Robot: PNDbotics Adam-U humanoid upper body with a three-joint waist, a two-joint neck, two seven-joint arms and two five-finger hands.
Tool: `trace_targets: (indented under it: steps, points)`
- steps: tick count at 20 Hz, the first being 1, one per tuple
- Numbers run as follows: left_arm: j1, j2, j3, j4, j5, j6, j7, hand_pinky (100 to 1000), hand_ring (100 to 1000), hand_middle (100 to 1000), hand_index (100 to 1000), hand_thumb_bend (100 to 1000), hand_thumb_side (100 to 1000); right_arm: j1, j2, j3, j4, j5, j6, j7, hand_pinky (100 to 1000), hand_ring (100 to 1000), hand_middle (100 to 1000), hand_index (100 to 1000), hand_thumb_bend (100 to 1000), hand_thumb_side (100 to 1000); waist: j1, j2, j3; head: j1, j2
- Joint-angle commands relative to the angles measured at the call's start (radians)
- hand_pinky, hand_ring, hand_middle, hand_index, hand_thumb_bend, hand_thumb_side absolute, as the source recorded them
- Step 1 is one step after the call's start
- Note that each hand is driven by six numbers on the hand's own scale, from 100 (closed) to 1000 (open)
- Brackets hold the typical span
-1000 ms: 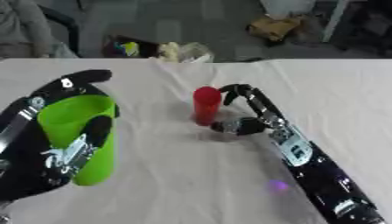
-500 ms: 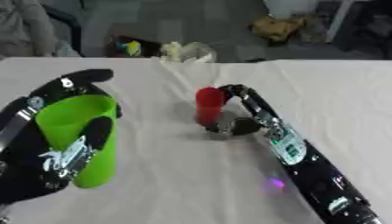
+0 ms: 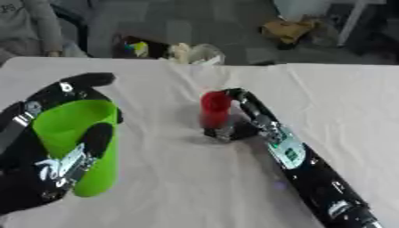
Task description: Pour the contents of one cup into another cup.
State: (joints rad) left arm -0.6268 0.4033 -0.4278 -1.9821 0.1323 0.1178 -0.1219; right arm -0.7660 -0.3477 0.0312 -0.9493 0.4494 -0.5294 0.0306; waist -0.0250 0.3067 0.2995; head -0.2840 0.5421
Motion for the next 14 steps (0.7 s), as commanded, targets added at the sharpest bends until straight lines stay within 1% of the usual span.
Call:
trace_targets:
  steps: [1,4,8,12,14]
  points:
    - [-0.019,0.003,0.0,-0.018,0.004,0.0,-0.004,100,656,591,895,100,487,-0.026,-0.006,-0.005,-0.012,0.006,0.0,-0.007,864,570,495,750,719,462,0.003,-0.016,0.004,-0.004,-0.015]
    - [-0.02,0.002,-0.001,-0.018,0.004,0.001,-0.005,100,657,591,894,100,485,-0.031,0.002,-0.003,-0.014,0.006,0.003,-0.01,861,562,487,742,707,455,0.003,-0.014,0.008,-0.007,-0.016]
    - [-0.021,0.0,-0.003,-0.018,0.005,0.001,-0.006,100,657,591,894,100,483,-0.038,0.012,-0.002,-0.015,0.012,0.009,-0.016,844,518,450,712,688,416,0.002,-0.011,0.013,-0.011,-0.019]
    - [-0.021,-0.002,-0.003,-0.018,0.004,0.002,-0.007,100,658,591,893,100,483,-0.042,0.021,0.001,-0.013,0.024,0.016,-0.023,794,453,376,645,668,361,0.001,-0.009,0.014,-0.012,-0.02]
    - [-0.022,-0.003,-0.003,-0.018,0.004,0.003,-0.006,100,658,591,893,100,483,-0.044,0.026,0.003,-0.013,0.032,0.018,-0.025,750,411,339,602,650,316,0.001,-0.008,0.014,-0.012,-0.02]
